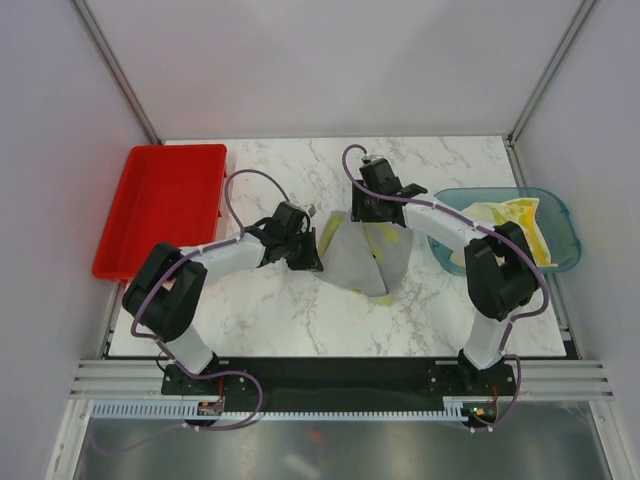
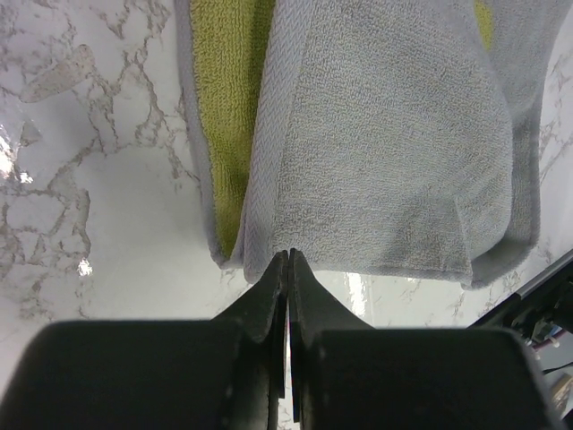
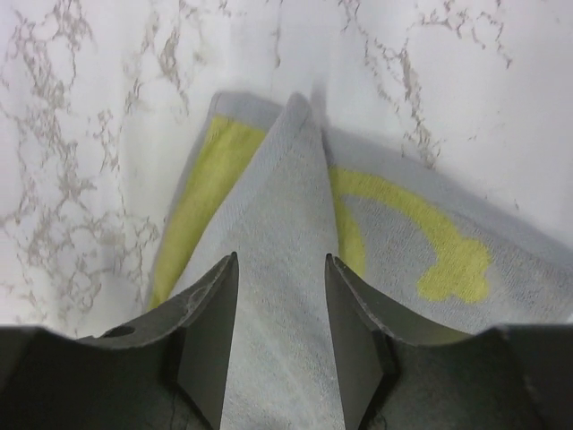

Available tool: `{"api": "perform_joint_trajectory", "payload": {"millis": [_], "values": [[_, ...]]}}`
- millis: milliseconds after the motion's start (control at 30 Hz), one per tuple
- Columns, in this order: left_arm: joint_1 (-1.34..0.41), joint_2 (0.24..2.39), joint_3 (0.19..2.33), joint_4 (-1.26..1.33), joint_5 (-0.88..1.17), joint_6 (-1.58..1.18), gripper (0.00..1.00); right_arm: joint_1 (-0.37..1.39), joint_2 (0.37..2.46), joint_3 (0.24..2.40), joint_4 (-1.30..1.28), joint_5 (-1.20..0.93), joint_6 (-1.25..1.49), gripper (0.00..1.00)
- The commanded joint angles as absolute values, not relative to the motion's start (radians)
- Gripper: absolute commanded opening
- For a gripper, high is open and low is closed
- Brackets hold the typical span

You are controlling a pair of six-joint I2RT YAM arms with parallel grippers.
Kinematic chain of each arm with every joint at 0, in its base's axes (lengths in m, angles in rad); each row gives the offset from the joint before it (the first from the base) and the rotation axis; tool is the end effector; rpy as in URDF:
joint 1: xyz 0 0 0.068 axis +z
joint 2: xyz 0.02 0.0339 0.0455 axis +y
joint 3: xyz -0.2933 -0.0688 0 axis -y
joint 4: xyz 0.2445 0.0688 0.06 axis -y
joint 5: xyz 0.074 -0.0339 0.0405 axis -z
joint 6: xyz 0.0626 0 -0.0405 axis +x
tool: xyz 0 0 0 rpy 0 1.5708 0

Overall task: Fold and stack the towels
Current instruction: Flatten out the crumpled towel

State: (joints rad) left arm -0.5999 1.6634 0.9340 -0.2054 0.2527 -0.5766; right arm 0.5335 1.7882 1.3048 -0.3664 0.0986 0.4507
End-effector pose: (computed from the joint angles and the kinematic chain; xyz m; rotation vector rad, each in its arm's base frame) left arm 0.2795 -0.2102 0.1790 0.1415 2.6445 -0.7629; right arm 0.3627 0.2071 0.2370 -0.0557 2.4415 0.3287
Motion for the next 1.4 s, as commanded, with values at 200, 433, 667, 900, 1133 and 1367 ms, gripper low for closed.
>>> {"api": "perform_joint_trajectory", "payload": {"millis": [200,433,667,900,1133,1367], "values": [[-0.603,1.595,0.943,-0.181,0.287,-0.577,0.02,0.512,2.000,1.538,-0.393,0.144,0.518,0.55],[-0.603,1.588,0.923,-0.198,0.198,-0.584,0.46,0.508,2.088,1.617,-0.428,0.159,0.541,0.54],[-0.603,1.635,0.940,-0.199,0.210,-0.580,0.58,0.508,2.134,1.638,-0.436,0.179,0.548,0.53],[-0.604,1.686,0.960,-0.187,0.238,-0.580,0.52,0.506,2.145,1.646,-0.436,0.181,0.549,0.52],[-0.609,1.686,0.966,-0.184,0.253,-0.571,0.47,0.506,2.148,1.644,-0.434,0.181,0.545,0.50],[-0.615,1.686,0.973,-0.187,0.265,-0.572,0.34,0.506,2.145,1.635,-0.434,0.190,0.543,0.49]]}}
